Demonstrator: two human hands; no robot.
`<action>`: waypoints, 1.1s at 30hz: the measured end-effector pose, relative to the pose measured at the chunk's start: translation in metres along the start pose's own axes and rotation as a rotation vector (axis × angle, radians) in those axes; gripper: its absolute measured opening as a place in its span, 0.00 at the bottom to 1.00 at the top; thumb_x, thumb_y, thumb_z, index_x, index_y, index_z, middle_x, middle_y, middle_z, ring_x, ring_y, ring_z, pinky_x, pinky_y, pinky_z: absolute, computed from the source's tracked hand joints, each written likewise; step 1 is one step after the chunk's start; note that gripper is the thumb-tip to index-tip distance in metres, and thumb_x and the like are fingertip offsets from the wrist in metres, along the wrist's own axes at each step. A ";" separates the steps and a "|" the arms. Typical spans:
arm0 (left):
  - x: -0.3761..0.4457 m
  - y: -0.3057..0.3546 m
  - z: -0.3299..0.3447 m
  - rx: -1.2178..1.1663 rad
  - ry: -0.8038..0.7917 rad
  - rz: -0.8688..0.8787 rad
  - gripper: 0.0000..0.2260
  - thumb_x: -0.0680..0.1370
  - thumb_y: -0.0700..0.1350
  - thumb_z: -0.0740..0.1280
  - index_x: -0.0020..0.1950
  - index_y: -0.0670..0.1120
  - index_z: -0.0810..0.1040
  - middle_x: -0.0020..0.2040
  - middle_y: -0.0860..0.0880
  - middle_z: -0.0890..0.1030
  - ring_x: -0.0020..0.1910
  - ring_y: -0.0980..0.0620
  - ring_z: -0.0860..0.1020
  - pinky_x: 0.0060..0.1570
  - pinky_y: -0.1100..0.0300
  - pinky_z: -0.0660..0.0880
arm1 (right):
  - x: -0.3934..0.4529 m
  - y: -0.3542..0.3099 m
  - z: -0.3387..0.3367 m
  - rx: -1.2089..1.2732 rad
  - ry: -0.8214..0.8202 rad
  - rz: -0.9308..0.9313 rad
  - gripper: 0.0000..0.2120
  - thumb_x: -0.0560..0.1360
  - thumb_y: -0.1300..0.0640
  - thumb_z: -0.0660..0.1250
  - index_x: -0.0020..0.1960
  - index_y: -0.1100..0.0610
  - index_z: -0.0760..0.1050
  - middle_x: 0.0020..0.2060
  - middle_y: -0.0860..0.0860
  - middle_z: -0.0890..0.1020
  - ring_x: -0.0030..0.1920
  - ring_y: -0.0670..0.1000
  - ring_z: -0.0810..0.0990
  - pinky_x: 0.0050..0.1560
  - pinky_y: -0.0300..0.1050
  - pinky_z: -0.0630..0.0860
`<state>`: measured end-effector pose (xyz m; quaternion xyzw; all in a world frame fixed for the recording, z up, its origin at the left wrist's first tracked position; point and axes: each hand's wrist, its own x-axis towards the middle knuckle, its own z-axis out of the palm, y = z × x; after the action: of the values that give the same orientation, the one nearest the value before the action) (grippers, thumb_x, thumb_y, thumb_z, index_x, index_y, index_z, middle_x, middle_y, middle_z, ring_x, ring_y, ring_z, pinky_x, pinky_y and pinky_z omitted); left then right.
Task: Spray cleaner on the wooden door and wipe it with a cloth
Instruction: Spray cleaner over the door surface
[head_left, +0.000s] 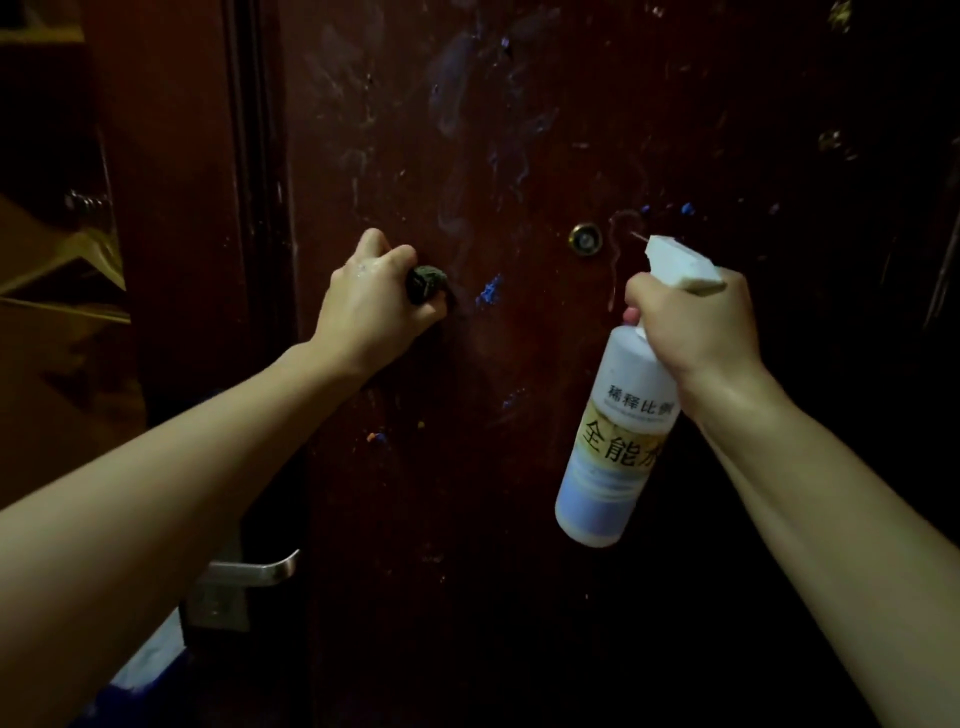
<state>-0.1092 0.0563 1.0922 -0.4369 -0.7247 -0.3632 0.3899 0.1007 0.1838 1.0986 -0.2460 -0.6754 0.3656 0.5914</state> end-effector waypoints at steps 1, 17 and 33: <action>0.002 0.000 -0.001 -0.004 -0.027 -0.011 0.15 0.73 0.52 0.71 0.47 0.41 0.74 0.47 0.48 0.67 0.42 0.49 0.70 0.43 0.56 0.66 | 0.001 0.000 0.000 0.004 0.008 0.003 0.17 0.59 0.53 0.64 0.42 0.64 0.75 0.38 0.60 0.83 0.36 0.56 0.81 0.40 0.57 0.80; 0.035 0.004 -0.021 0.010 -0.072 -0.114 0.11 0.78 0.51 0.63 0.47 0.47 0.63 0.47 0.45 0.71 0.52 0.37 0.74 0.45 0.54 0.63 | -0.002 -0.052 0.048 0.053 -0.119 -0.131 0.07 0.66 0.56 0.68 0.30 0.54 0.74 0.26 0.45 0.75 0.31 0.48 0.75 0.34 0.43 0.70; 0.058 0.005 -0.027 0.000 -0.231 -0.220 0.12 0.79 0.53 0.62 0.49 0.46 0.62 0.48 0.46 0.66 0.54 0.38 0.74 0.45 0.53 0.65 | 0.039 -0.101 0.021 0.134 0.050 -0.149 0.10 0.58 0.50 0.65 0.33 0.56 0.76 0.33 0.52 0.83 0.38 0.56 0.82 0.41 0.53 0.80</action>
<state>-0.1165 0.0553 1.1558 -0.3937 -0.8083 -0.3509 0.2618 0.0830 0.1474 1.2012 -0.1642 -0.6508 0.3587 0.6487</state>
